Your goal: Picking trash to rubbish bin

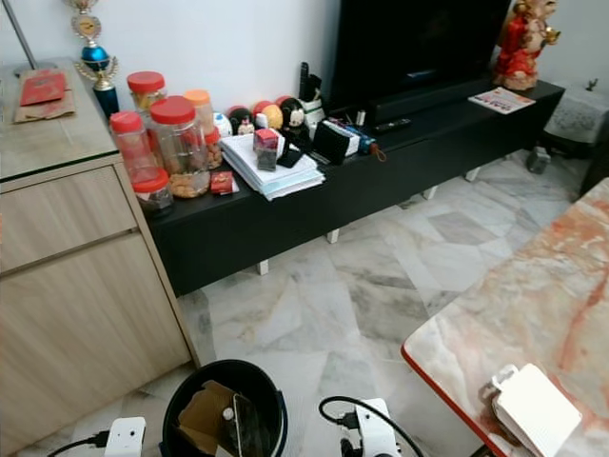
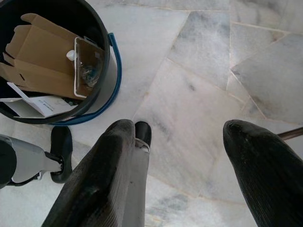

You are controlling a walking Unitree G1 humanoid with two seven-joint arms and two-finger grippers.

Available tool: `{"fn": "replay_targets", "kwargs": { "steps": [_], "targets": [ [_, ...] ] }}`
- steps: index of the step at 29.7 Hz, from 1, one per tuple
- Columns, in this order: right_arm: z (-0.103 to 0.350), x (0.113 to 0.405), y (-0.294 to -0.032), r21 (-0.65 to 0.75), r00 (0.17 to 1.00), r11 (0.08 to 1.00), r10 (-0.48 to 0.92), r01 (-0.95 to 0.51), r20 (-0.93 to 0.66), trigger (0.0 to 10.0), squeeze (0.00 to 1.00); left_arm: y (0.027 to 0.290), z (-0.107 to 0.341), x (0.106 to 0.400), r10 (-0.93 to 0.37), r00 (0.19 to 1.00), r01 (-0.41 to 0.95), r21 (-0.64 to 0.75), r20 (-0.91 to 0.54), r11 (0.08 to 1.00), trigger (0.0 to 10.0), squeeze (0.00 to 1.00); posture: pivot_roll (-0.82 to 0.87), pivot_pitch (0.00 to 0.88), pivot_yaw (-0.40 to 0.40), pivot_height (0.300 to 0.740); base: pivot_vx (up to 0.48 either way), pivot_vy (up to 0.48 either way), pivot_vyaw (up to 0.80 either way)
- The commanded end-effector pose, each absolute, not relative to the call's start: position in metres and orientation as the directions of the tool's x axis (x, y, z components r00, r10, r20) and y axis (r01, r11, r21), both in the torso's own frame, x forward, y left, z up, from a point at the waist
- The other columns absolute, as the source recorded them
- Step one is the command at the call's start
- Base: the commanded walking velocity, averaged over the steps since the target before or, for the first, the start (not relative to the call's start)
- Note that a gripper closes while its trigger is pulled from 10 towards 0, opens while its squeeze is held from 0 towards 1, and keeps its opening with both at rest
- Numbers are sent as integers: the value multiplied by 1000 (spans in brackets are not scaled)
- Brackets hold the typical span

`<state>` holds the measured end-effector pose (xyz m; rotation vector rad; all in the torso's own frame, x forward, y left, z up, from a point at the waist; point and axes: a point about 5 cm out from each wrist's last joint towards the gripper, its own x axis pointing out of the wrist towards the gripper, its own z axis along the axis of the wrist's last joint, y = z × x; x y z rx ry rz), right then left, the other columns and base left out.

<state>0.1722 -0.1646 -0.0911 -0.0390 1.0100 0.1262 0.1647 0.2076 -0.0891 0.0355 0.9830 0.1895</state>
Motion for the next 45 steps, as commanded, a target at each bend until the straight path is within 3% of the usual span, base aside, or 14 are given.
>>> {"fn": "replay_targets", "kwargs": {
  "steps": [1,9,28,45],
  "targets": [
    [-89,175,-167,22,538,994,78,-110,-840,10000,0,209,-90,162,176,527,-147,114,-832,982,10000,0,-5,0,-58,740,0,0,0],
    [-89,176,-167,24,540,993,81,-112,-838,10000,0,209,-90,161,176,528,-153,112,-831,982,10000,0,-4,0,-60,740,0,0,0],
    [-88,177,-166,25,543,993,85,-117,-836,10000,0,207,-91,161,167,530,-156,98,-831,983,10000,0,-6,0,-62,740,-258,0,0],
    [-87,180,-167,23,552,993,86,-119,-830,10000,0,207,-91,160,174,522,-156,108,-835,982,10000,0,-5,0,-67,740,-28,0,0]
  ]
}}
